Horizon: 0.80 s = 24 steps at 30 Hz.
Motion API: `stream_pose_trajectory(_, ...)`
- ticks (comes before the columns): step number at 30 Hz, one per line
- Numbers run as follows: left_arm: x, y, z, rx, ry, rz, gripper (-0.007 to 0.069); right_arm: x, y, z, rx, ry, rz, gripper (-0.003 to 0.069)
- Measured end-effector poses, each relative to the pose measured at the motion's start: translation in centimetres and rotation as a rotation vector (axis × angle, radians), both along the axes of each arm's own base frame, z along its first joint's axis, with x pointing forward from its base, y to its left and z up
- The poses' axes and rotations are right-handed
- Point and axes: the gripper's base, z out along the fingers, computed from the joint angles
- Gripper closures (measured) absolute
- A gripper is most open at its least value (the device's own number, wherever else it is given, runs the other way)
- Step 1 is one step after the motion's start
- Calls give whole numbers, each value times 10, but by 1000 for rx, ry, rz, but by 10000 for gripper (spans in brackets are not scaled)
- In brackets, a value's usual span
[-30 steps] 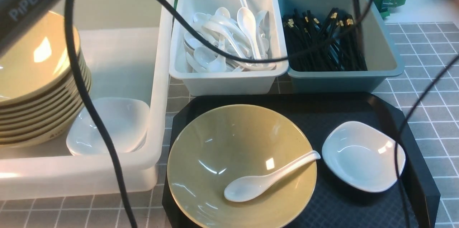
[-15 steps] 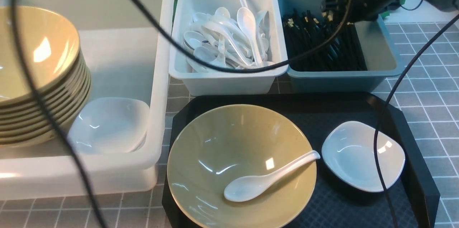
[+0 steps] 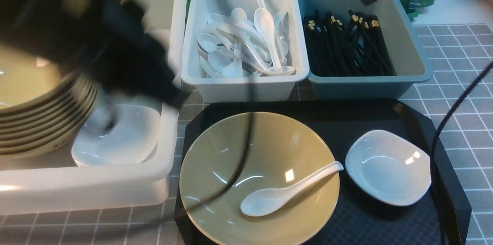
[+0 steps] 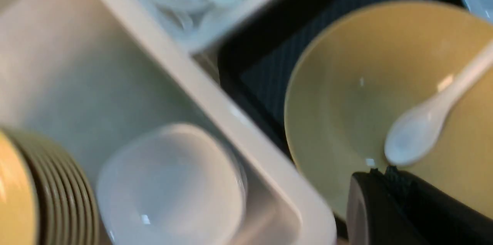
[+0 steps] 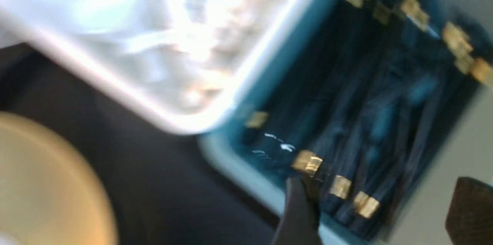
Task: On grey table put chopsticks spoon bowls plates into blue grey white boxes.
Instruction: 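Reach down and grasp the white spoon resting in the bowl with the right gripper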
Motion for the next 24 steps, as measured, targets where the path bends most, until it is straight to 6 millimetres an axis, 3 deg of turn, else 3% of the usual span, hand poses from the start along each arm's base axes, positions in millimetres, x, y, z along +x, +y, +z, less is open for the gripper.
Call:
stream_pose_trajectory(3,-27,20,-14,-33,0,22,640,-25,20,6,-15,-3,104,152)
stream_pose_trajectory(4,-30,23,-14,-41,-6,23,640,-25,20,4,-18,2,106,152)
stream_pose_trajectory(7,-49,36,-25,-80,-3,32,640,-49,41,-2,-63,17,241,152)
stream_pose_trajectory(11,-69,46,-37,-168,-24,20,640,-81,80,-36,-174,77,525,152)
stream_pose_trajectory(16,-74,45,-47,-225,-13,0,640,-105,115,-81,-292,146,830,152)
stream_pose_trajectory(20,-74,42,-54,-237,-15,-22,640,-104,130,-109,-325,202,897,152)
stream_pose_trajectory(24,-73,39,-60,-251,-19,-48,640,-93,142,-149,-356,293,923,152)
